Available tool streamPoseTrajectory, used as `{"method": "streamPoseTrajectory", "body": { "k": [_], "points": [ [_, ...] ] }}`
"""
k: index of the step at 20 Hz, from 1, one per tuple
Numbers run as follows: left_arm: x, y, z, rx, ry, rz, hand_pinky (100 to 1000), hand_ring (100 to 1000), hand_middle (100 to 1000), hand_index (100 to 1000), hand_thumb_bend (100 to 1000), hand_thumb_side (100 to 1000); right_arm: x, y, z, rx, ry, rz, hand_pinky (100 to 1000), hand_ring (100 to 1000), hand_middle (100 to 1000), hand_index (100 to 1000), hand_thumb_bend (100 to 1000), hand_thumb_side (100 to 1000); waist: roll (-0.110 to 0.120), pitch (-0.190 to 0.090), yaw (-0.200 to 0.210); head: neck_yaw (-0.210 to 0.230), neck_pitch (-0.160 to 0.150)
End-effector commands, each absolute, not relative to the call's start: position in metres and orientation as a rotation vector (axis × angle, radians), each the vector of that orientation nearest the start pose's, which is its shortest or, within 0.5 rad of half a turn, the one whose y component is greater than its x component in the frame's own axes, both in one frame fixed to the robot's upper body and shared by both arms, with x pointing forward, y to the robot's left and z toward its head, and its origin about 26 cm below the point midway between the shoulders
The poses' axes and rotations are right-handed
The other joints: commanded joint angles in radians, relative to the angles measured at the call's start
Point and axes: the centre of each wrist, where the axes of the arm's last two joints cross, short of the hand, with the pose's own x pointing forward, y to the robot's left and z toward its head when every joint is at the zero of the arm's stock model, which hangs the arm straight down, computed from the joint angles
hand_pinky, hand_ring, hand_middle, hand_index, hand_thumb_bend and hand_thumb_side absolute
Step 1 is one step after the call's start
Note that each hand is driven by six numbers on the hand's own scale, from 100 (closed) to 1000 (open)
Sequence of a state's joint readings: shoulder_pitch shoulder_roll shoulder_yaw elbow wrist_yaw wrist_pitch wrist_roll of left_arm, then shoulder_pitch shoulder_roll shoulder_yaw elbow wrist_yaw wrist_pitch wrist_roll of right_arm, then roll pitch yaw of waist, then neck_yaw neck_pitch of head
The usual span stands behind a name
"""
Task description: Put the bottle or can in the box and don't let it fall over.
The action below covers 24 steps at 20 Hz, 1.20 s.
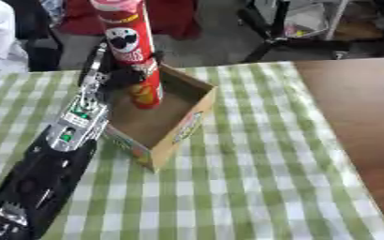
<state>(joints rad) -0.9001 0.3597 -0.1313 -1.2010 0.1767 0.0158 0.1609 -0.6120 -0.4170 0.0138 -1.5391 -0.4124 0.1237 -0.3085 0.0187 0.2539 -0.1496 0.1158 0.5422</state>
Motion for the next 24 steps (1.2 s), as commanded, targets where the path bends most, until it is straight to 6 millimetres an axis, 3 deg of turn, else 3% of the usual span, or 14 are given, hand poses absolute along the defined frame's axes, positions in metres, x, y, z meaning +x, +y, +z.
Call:
{"method": "streamPoseTrajectory", "body": {
  "k": [1,2,7,8,16,24],
  "points": [
    [0.454,0.227,0.238,0.131,-2.073,-0.27,926,802,685,761,824,112,0.39,-0.277,0.225,-0.04,-2.027,-0.111,879,865,845,890,300,914,-0.005,-0.018,0.002,0.0,-0.013],
    [0.454,0.228,0.237,0.136,-2.067,-0.28,945,845,705,778,869,140,0.39,-0.277,0.225,-0.04,-2.026,-0.111,879,865,845,890,299,914,-0.005,-0.018,0.003,-0.001,-0.014],
    [0.455,0.231,0.235,0.158,-2.057,-0.307,945,845,705,778,869,140,0.39,-0.277,0.224,-0.041,-2.025,-0.112,879,865,845,890,299,914,-0.005,-0.019,0.004,-0.002,-0.013],
    [0.455,0.231,0.235,0.159,-2.057,-0.309,967,906,748,806,1000,206,0.39,-0.277,0.224,-0.041,-2.025,-0.112,879,865,844,890,298,918,-0.005,-0.019,0.004,-0.003,-0.013],
    [0.45,0.256,0.245,0.263,-2.074,-0.321,973,918,758,811,1000,250,0.389,-0.282,0.22,-0.061,-2.011,-0.113,879,865,842,890,296,922,-0.003,-0.035,0.024,-0.01,-0.002],
    [0.434,0.294,0.258,0.357,-2.105,-0.268,957,891,750,801,1000,232,0.388,-0.286,0.218,-0.081,-2.005,-0.113,878,865,843,889,296,920,-0.011,-0.049,0.047,-0.023,0.005]
  ]
}}
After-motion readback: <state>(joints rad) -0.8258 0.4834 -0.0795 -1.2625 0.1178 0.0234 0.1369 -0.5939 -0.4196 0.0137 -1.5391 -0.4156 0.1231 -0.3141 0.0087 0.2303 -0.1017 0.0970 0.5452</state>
